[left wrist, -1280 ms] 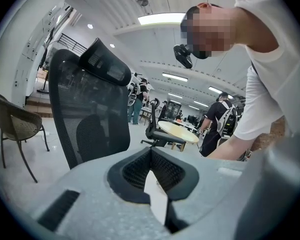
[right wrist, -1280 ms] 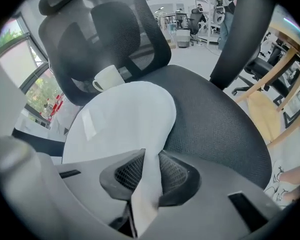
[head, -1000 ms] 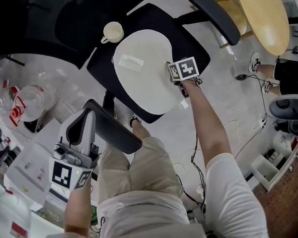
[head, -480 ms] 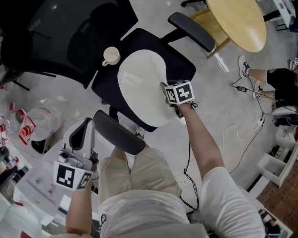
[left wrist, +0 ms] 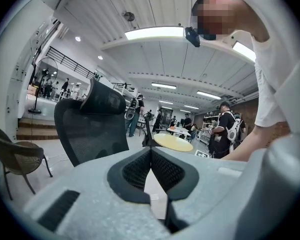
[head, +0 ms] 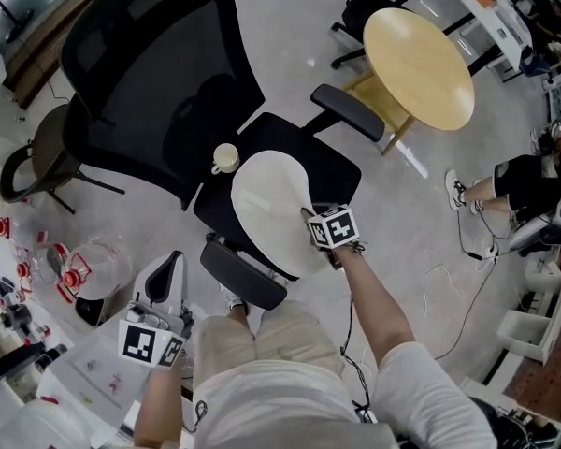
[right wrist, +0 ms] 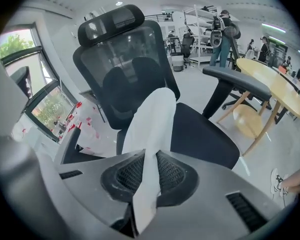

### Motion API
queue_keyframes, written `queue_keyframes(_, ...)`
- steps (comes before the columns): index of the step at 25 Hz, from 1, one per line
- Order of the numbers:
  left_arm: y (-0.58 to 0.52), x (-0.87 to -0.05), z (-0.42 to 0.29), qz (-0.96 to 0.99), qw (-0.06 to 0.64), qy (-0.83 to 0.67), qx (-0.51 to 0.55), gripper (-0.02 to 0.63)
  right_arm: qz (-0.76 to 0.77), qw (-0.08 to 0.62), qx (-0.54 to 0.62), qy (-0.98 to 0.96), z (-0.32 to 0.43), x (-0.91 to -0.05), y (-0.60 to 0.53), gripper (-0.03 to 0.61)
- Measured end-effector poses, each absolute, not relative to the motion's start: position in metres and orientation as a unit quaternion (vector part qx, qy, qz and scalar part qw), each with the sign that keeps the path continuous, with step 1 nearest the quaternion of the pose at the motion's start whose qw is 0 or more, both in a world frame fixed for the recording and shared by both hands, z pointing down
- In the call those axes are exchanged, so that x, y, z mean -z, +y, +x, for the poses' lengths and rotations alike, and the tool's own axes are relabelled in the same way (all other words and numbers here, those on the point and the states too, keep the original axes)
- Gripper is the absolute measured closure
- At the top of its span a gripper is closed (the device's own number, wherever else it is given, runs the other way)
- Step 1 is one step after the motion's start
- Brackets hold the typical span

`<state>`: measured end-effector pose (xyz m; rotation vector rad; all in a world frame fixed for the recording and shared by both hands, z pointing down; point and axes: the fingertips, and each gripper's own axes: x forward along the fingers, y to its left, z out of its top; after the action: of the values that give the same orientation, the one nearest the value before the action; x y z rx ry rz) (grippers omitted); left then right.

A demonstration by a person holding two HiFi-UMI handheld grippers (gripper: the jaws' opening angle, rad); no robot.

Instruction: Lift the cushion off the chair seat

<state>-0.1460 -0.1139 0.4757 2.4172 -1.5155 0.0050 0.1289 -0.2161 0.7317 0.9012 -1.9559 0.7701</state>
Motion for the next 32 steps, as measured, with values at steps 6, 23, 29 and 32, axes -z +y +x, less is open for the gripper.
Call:
queue_keyframes(6, -0.103, -0.455, -0.158, 0.841, 0.121, -0.528, 0.014, 0.598, 0.383, 0.399, -0.310, -0.774, 0.126, -0.711, -0.203, 0.528)
queue_keyframes(23, -0.106, -0.399, -0.158, 0.843, 0.067, -0.532, 0.042, 0.598, 0.436, 0.333, -0.301, -0.780, 0.137, -0.629, -0.203, 0.526)
queue_keyframes(29, -0.114, -0.377, -0.153, 0.845, 0.048, -0.531, 0.053, 0.598, 0.454, 0.305, -0.286, -0.787, 0.149, -0.586, -0.214, 0.526)
queue_keyframes(32, -0.116, -0.367, -0.154, 0.845, 0.035, -0.531, 0.058, 0.598, 0.460, 0.280, -0.278, -0.795, 0.152, -0.565, -0.218, 0.526)
